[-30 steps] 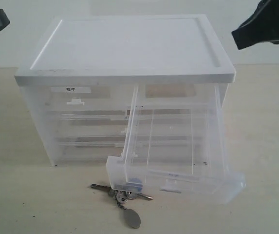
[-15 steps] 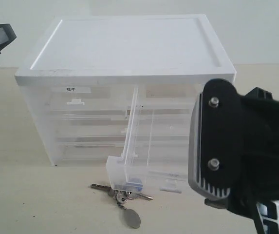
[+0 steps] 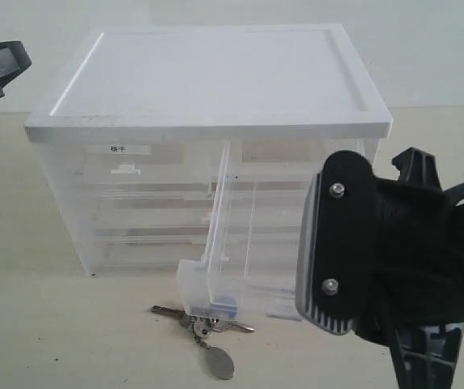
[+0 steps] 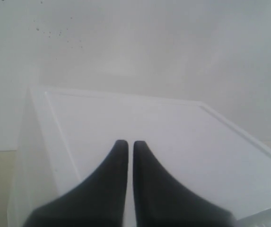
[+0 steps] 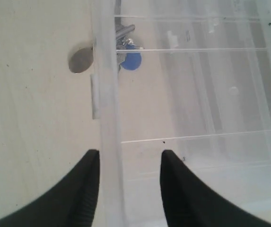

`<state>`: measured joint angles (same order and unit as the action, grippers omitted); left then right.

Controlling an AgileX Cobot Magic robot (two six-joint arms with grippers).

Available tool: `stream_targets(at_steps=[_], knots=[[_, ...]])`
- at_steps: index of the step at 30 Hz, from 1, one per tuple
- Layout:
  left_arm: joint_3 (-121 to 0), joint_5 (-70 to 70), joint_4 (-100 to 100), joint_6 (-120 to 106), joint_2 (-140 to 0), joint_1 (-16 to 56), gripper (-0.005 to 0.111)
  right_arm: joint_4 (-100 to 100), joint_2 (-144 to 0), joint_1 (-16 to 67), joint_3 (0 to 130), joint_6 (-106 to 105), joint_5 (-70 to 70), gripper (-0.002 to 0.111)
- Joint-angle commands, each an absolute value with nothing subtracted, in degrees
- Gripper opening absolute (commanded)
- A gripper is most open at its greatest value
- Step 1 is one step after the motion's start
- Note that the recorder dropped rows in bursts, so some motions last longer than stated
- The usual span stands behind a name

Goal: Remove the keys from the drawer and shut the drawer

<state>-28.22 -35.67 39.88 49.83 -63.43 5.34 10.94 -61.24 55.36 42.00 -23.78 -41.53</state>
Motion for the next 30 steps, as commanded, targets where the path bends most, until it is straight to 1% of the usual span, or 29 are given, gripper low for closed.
stream_targets(at_steps=[1,3,4,6,7,8,17,30], knots=[[-27.91,-36.38,40.1,49.3,-63.11,5.22,0.005,11.07,-64.37,55.34,41.85,-23.48,-40.64,0.036],[-27.91,-36.38,40.1,49.3,-63.11,5.22,0.005,11.29,-65.23,55.34,41.85,-23.62,-40.14,0.034],[-27.91,-36.38,40.1,49.3,-63.11,5.22,0.005,11.43,-65.23,55.34,41.85,-23.75,-40.02,0.031],[-27.91,-36.49,40.08,49.3,-63.11,5.22,0.005,12.17,-65.23,55.34,42.1,-24.09,-40.13,0.017],[-27.91,-36.49,40.08,49.3,-63.11,5.22,0.005,12.88,-65.23,55.34,42.26,-24.09,-40.41,0.006],[-27.91,-36.59,40.08,49.3,-63.11,5.22,0.005,13.67,-65.23,55.34,42.74,-24.09,-41.06,-0.001],[-27.4,-38.14,40.17,49.42,-63.11,5.22,0.005,19.67,-65.23,55.34,47.38,-22.74,-42.73,0.0],[-27.4,-39.6,40.1,49.42,-63.11,5.22,0.005,29.42,-65.23,55.34,47.48,-24.03,-42.43,0.0]])
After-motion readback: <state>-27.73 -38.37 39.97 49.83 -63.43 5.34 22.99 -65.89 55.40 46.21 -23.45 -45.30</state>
